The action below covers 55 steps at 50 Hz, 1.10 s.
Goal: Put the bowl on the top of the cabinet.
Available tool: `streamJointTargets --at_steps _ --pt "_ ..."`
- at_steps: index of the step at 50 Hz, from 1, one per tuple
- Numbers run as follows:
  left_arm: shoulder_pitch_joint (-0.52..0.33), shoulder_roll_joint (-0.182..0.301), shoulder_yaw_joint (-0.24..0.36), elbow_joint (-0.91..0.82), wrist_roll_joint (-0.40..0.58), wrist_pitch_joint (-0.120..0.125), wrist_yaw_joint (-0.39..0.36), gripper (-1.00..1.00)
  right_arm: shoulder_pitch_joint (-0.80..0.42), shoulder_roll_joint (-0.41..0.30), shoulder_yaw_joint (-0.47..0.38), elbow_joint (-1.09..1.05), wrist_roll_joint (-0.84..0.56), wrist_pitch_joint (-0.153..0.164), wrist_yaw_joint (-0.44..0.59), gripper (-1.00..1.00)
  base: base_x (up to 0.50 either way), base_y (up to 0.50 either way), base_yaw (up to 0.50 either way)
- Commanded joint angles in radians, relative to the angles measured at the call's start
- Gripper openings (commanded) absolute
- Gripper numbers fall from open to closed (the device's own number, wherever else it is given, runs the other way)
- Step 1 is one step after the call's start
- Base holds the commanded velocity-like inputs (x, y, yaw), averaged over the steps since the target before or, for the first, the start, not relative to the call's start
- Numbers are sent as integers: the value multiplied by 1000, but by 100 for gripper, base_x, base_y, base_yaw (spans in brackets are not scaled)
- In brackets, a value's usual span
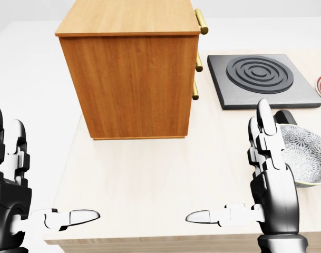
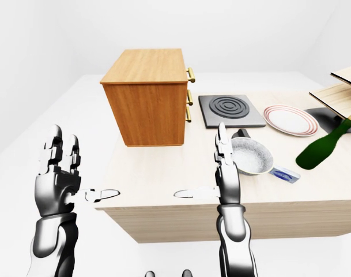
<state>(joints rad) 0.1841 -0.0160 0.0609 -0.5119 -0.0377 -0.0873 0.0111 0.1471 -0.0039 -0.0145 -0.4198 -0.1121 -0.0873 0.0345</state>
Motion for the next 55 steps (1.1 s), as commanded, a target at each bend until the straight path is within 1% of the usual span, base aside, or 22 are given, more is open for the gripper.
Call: streamJointTargets --at_steps 1,15,23,26,37,38,41,47,55 --pt "-1 -1 -4 8 1 0 -3 100 -2 -2 1 7 5 0 4 100 0 0 0" --pt "-5 0 -4 9 1 0 -4 100 -6 -3 0 5 -2 0 4 100 1 0 0" --pt "-3 0 -6 0 2 0 -3 100 -5 -2 -2 2 -1 0 3 100 30 9 0" --pt "1 0 -19 13 6 0 -13 100 -4 -2 -1 3 -1 0 3 100 33 10 0" --pt "0 2 -16 9 9 0 -12 100 -4 -2 -2 1 1 0 3 100 34 10 0" --pt "0 2 -16 10 10 0 -12 100 2 -2 -2 40 -1 0 -1 100 35 10 0" --pt "1 2 -17 18 9 0 -13 100 -2 -2 -2 5 2 0 3 100 34 10 0" --pt "0 2 -18 16 12 0 -11 100 -1 -3 -3 8 5 0 4 100 33 8 0" --pt "-1 2 -16 25 9 0 -12 100 -2 -2 0 5 7 0 7 100 12 1 0"
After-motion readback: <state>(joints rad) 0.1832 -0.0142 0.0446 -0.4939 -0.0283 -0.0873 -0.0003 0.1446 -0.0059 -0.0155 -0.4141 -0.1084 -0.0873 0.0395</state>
